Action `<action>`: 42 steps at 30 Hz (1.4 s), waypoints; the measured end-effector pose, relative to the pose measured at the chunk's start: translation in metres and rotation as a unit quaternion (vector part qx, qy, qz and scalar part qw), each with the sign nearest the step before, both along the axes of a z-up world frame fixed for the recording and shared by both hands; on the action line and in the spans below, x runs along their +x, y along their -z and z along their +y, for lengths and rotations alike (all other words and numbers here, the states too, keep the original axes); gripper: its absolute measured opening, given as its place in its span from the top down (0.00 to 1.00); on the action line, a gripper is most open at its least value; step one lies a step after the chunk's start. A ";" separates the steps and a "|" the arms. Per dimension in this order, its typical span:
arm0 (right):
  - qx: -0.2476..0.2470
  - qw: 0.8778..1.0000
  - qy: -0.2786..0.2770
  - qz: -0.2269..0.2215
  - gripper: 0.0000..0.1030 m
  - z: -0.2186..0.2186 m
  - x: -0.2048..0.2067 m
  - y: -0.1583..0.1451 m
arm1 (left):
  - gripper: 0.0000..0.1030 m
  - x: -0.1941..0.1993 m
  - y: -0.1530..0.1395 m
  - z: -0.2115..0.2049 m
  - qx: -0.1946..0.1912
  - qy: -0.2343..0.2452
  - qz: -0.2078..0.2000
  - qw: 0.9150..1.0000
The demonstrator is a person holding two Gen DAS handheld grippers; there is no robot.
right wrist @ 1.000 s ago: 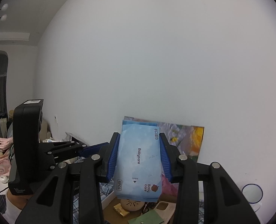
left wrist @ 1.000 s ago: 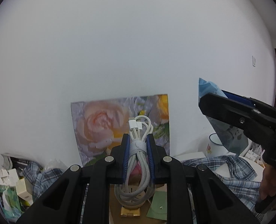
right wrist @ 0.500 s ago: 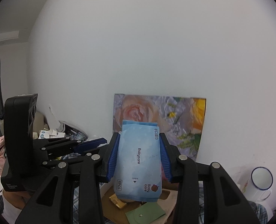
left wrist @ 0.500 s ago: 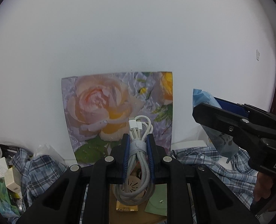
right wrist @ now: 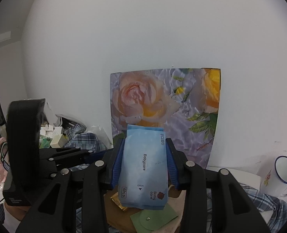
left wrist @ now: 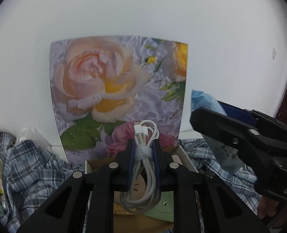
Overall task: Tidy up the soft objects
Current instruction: 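Carry the white cable over the box with the left gripper while the right carries the wipes packet, then release the white cable into the box with the left gripper while the right releases the wipes packet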
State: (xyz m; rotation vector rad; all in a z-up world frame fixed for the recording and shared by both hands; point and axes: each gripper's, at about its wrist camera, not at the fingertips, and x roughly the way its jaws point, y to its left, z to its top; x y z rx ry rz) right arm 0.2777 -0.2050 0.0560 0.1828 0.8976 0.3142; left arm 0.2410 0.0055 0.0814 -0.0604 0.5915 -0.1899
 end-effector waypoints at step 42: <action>-0.003 0.989 0.034 0.143 0.28 -0.023 0.007 0.134 | 0.53 0.055 0.093 -0.006 0.002 -0.025 0.139 0.990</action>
